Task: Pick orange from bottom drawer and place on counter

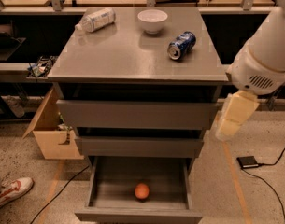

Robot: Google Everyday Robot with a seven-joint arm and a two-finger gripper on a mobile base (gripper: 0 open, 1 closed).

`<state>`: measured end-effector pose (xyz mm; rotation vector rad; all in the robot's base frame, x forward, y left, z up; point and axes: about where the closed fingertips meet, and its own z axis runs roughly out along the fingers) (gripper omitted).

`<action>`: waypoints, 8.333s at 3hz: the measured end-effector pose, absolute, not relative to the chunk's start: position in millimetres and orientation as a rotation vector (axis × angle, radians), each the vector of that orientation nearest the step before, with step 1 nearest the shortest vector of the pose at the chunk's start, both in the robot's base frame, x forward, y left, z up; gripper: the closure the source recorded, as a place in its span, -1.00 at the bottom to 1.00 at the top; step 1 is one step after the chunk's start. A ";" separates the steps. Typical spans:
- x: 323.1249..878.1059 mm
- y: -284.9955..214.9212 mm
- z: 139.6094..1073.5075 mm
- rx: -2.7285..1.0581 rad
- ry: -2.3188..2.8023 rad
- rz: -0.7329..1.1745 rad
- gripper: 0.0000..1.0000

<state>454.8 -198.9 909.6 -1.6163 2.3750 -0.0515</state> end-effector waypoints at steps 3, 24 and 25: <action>480.6 -205.9 780.1 -1.432 2.581 0.128 -1.00; 570.5 32.2 176.2 0.122 3.184 0.428 -1.00; 576.7 32.1 161.2 0.158 3.176 0.403 -1.00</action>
Offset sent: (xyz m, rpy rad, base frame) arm 0.0377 -0.0162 -0.1928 0.1388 0.2226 -0.2636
